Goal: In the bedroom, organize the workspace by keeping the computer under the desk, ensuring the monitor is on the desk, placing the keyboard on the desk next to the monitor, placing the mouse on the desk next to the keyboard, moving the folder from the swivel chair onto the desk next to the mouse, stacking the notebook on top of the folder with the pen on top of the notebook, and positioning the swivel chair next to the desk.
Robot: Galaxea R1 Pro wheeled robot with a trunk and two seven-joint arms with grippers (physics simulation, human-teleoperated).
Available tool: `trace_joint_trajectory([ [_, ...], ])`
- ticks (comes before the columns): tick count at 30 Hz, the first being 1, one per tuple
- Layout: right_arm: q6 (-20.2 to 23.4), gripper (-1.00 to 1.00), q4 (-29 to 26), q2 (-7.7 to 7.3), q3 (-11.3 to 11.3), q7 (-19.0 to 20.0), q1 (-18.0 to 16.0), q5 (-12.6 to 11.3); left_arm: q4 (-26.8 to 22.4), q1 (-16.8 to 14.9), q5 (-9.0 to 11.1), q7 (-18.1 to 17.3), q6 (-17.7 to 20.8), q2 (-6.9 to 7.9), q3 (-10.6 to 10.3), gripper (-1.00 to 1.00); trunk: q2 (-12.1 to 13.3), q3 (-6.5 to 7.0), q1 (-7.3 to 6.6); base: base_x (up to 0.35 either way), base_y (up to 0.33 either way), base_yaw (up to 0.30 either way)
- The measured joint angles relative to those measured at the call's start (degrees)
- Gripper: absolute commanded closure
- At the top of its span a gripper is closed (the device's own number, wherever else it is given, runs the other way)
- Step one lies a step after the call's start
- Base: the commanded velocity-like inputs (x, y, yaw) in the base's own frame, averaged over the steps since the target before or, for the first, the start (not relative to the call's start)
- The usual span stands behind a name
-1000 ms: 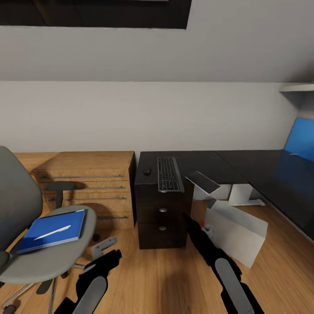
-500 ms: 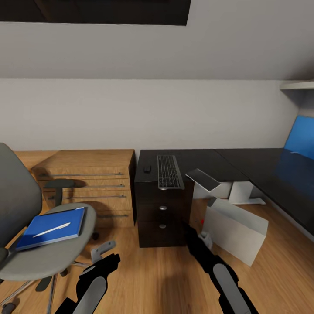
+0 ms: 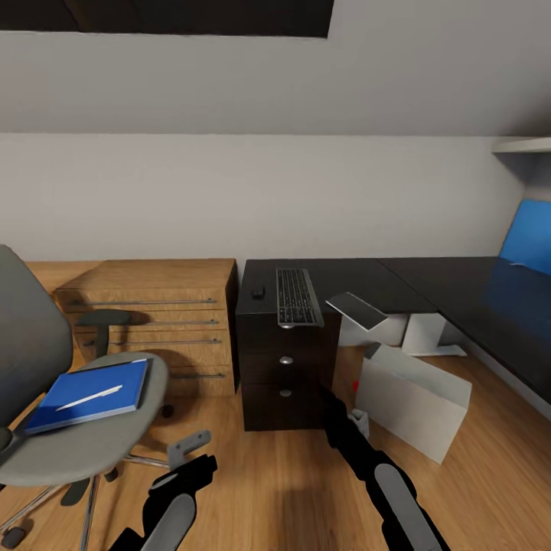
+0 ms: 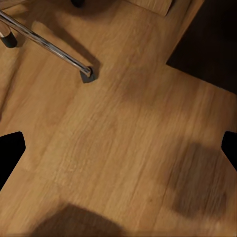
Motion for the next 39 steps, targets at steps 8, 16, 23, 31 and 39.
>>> trace_joint_trajectory([
  [8, -0.7, -1.00, -0.5, -0.01, 0.2, 0.0, 0.0, -0.1, 0.2, 0.0, 0.1, -0.4, -0.2, 0.04, -1.2, -1.00, 0.0, 0.00, -0.01, 0.054, 0.000, 0.000],
  [16, -0.8, -1.00, -2.0, 0.02, 0.3, 0.0, 0.0, 0.6, 0.2, 0.0, 0.1, -0.4, -0.2, 0.01, -1.9, -1.00, 0.0, 0.00, -0.03, 0.181, 0.000, 0.000],
  [23, -0.9, -1.00, -3.0, 0.03, 0.3, 0.0, 0.0, 4.4, 0.2, 0.0, 0.1, -0.3, -0.2, 0.11, -3.6, -1.00, 0.0, 0.00, -0.01, 0.177, 0.000, 0.000],
  [31, -1.3, -1.00, -3.4, 0.06, 0.3, 0.1, 0.0, 7.9, 0.2, 0.0, 0.1, -0.3, -0.2, 0.17, -3.9, -1.00, 0.0, 0.00, 0.00, 0.022, 0.000, 0.000],
  [39, -1.6, -1.00, -3.4, 0.11, 0.3, 0.2, 0.0, 8.4, 0.2, 0.0, 0.1, -0.3, -0.2, 0.17, -3.9, -1.00, 0.0, 0.00, -0.01, 0.027, 0.000, 0.000],
])
